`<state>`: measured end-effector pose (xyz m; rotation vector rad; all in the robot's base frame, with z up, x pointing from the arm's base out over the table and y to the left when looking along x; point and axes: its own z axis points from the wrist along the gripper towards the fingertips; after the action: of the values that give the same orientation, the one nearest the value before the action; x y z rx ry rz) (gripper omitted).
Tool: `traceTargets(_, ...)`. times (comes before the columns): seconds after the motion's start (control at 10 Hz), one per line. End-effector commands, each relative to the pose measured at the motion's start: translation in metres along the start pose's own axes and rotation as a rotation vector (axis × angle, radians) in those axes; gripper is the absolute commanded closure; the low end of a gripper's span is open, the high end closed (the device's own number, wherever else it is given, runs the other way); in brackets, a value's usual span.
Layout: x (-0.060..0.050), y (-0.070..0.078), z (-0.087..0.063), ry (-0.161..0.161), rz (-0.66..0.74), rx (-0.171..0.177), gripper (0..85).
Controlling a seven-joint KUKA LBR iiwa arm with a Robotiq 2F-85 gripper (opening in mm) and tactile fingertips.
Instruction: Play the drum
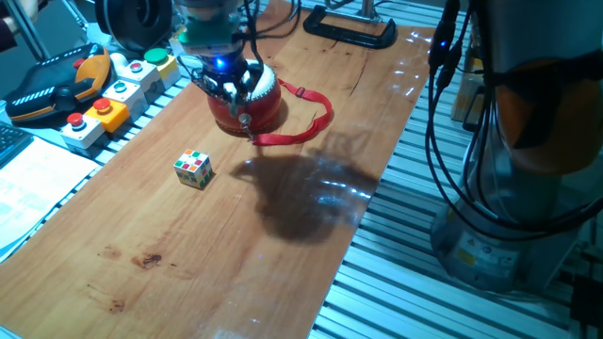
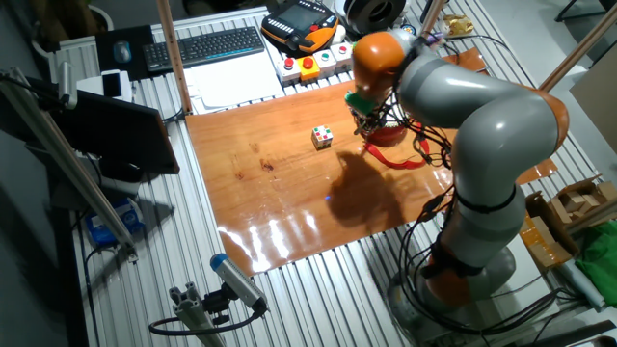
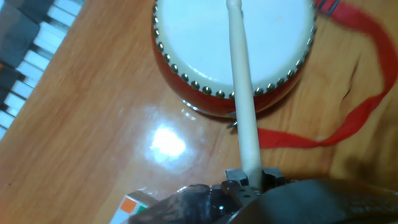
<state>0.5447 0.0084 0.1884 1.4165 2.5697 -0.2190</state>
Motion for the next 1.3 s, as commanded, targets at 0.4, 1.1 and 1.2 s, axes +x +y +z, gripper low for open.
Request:
traceTargets(0.4, 0.001, 0.005, 0.029, 0.053, 0.018, -0.052, 84.3)
traceTargets(1.1, 0.002, 0.003, 0.022, 0.034, 0.002, -0.048, 84.3)
traceTargets(1.2, 0.003, 0.003, 0.031, 0.083, 0.033, -0.075, 84.3)
